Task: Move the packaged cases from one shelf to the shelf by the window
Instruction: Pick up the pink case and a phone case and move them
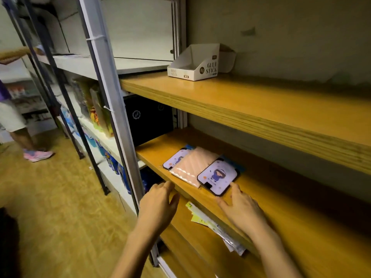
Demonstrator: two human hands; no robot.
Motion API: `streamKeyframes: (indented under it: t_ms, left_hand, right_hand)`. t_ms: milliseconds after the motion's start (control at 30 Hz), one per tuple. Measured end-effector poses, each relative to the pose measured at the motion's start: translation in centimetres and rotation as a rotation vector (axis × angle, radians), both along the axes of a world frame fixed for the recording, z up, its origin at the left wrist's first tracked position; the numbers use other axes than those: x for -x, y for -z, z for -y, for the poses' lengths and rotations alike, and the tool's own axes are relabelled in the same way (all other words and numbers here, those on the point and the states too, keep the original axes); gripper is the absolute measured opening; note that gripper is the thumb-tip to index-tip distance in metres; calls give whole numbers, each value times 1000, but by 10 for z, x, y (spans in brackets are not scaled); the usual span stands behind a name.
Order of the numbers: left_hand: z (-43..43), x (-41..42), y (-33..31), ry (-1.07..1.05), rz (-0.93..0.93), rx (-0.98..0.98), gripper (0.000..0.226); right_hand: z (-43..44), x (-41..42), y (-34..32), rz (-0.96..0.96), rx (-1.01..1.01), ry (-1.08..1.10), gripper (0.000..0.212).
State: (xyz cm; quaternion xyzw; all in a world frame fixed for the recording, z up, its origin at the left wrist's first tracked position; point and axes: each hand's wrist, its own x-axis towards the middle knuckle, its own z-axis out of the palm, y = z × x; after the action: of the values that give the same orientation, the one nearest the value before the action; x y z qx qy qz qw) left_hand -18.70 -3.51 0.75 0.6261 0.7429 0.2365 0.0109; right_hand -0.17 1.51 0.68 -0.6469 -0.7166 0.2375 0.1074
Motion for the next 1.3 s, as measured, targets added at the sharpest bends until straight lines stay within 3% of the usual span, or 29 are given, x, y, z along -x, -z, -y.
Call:
streamKeyframes:
  t_ms: [133, 300, 533, 633, 800, 1033, 1300]
  left_hand:
    - [-49, 13, 6, -21, 7, 16, 42]
    - [-117, 20, 11, 66, -133, 147, 50]
    - [-168, 28, 23, 209, -143, 268, 103]
    - [-180, 35, 28, 304, -116, 251, 111]
    - [-198, 56, 27, 431, 82, 258, 93]
    - [-209, 85, 5, 438, 145, 236, 83]
    - [-208, 121, -11, 560, 683, 163, 45]
  right_hand:
    - [-25, 5, 1, -21, -13, 108, 69]
    - [-44, 17, 4, -55, -11, 242, 75]
    - [-57, 46, 8, -1, -62, 481, 80]
    - [-59, 61, 12, 19, -66, 557, 91]
    - [-62, 82, 16, 84, -26, 672, 109]
    - [-65, 100, 25, 284, 29, 736, 114]
    - [-69, 101, 25, 180, 122, 862, 121]
